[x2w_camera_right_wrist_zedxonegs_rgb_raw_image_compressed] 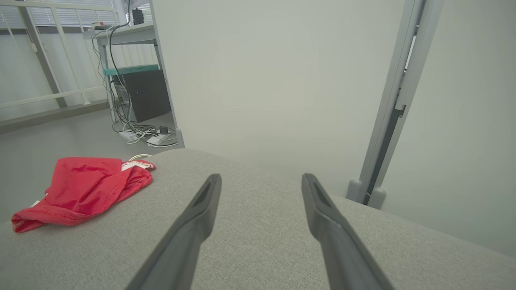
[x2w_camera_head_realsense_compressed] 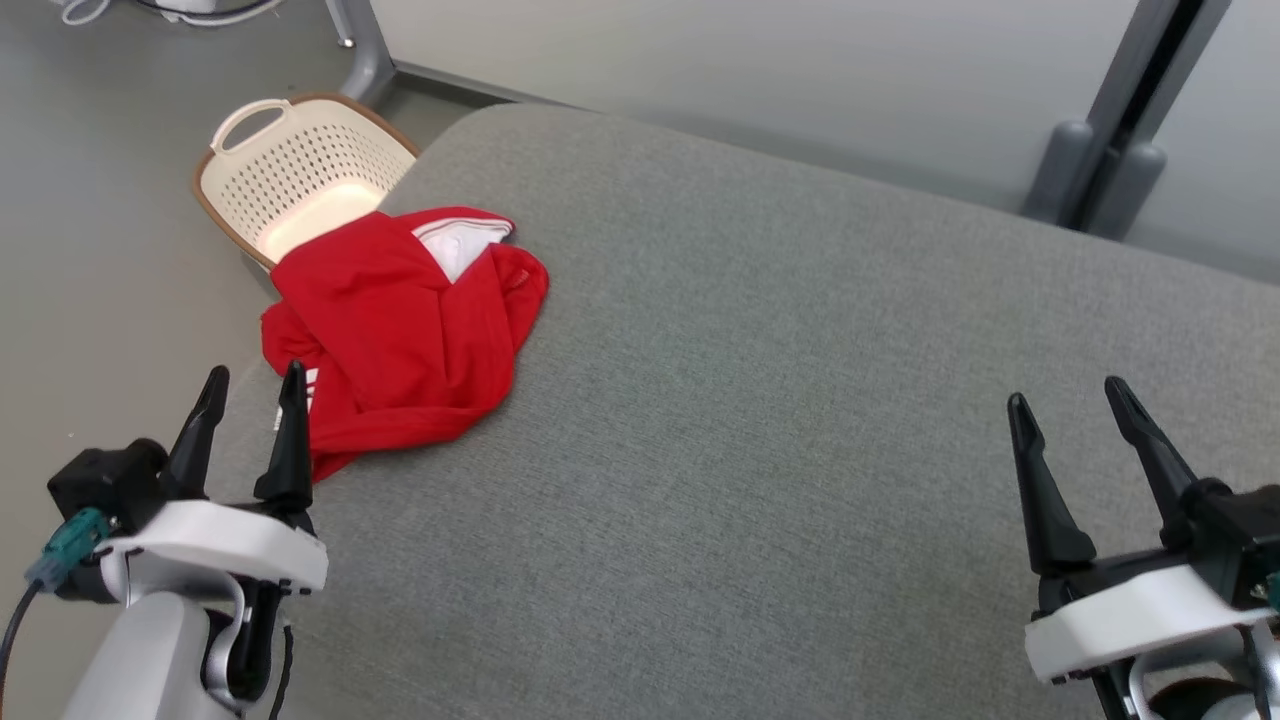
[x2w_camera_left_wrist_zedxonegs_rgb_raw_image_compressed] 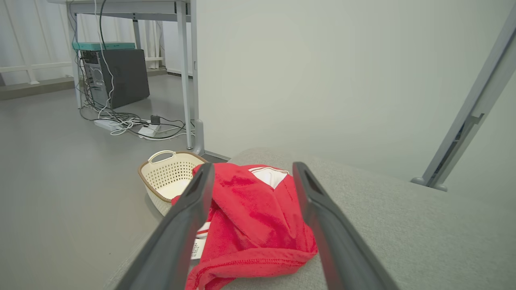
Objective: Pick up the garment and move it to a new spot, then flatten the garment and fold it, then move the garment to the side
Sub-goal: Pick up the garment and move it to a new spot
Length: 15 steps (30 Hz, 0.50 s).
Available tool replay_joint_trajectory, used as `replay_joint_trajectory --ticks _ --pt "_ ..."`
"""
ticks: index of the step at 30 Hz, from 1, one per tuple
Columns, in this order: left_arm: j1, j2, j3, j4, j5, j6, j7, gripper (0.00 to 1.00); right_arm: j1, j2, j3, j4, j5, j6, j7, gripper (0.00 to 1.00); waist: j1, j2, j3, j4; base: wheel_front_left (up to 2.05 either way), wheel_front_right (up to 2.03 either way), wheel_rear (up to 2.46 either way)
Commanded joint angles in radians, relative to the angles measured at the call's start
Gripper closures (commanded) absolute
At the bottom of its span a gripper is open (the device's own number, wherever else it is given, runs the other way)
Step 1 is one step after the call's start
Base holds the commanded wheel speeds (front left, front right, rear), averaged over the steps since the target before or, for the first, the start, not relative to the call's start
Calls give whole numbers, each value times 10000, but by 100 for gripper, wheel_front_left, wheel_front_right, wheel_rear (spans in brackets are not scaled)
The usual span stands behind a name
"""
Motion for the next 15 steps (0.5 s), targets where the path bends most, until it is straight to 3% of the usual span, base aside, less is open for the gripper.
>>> replay_joint_trajectory --ticks 1,7,15 --pt "-270 -29 20 128 -19 -68 -34 0 -184 -21 24 -57 -104 -5 36 0 0 -1 672 -395 0 0 0" --pt "-2065 -480 -87 2867 -366 -653 -29 0 -1229 -24 299 -291 -628 -5 351 0 0 -1 2117 -1108 0 0 0" --pt "-3719 -523 -774 6142 -1388 -793 366 0 -2037 -21 574 15 -682 -5 29 0 0 -1 3048 -1866 0 0 0"
